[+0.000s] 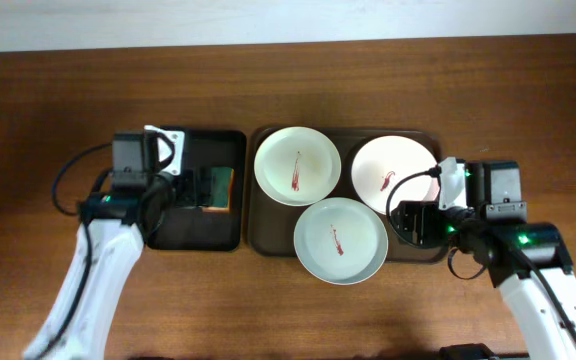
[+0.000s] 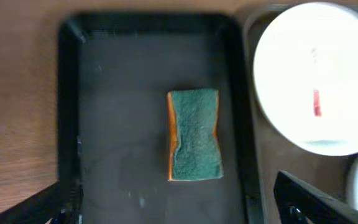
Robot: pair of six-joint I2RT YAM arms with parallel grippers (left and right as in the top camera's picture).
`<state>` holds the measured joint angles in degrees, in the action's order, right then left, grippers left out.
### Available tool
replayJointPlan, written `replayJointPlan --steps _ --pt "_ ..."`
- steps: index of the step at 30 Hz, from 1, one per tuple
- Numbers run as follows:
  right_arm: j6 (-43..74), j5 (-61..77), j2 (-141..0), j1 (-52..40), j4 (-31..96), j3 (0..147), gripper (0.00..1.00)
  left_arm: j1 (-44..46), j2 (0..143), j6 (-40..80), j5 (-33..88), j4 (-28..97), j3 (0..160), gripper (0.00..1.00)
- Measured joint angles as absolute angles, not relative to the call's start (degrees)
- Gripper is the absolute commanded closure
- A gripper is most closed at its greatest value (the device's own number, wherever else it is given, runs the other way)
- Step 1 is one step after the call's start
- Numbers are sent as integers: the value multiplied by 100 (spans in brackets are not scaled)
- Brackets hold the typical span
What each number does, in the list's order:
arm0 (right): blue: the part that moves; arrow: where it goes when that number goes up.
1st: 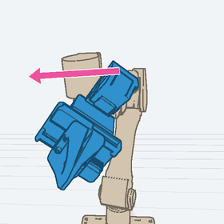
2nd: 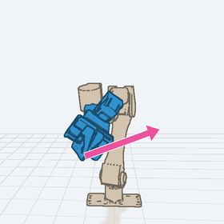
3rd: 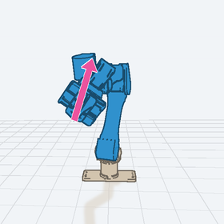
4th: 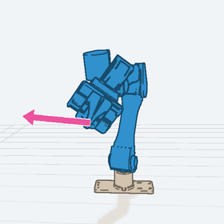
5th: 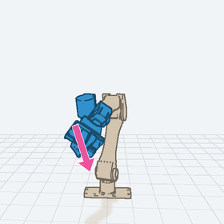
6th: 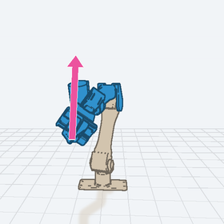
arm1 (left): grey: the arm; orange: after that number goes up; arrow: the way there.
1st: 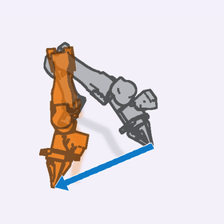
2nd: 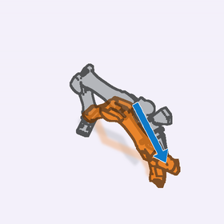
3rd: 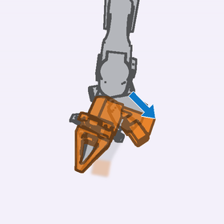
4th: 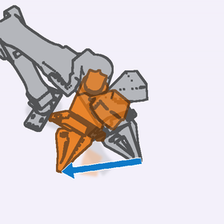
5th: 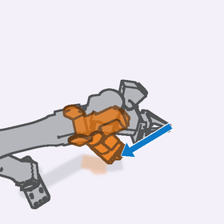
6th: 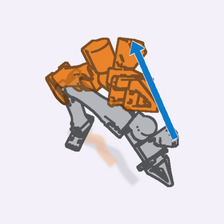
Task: Clean dirty plates on tray and stack at the side
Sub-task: 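Move left gripper to the sponge and right gripper to the pale green plate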
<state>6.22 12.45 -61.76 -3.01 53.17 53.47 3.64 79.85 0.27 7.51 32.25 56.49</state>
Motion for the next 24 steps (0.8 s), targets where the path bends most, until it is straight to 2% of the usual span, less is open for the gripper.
replayJointPlan --steps 2,6,8,16,19,20,21,22,23,24 --pt "602 1262 -6329 -301 5315 5347 12 425 8381 25 753 3057 5649 10" --pt "604 1302 -6713 -301 5315 5347 15 591 9098 21 753 2759 5649 16" --pt "602 1299 -6864 -301 5315 5347 17 648 9351 19 751 2696 5649 26" --pt "602 1302 -7203 -301 5312 5347 18 805 9863 5 751 2174 5649 36" --pt "602 1302 -7244 -301 5310 5347 18 873 10005 1 751 2110 5649 44" --pt "602 1302 -7244 -301 5304 5347 19 895 10051 14 753 2110 5649 50" --pt "600 1302 -7244 -301 5293 5347 19 906 10084 3 751 2102 5649 59" --pt "600 1302 -7244 -301 5284 5347 19 919 10108 5 751 2073 5649 69" --pt "604 1302 -7244 -301 5284 5347 20 921 10116 -10 744 2064 5649 87" --pt "602 1299 -7244 -301 5284 5347 20 921 10121 16 731 2062 5649 94"
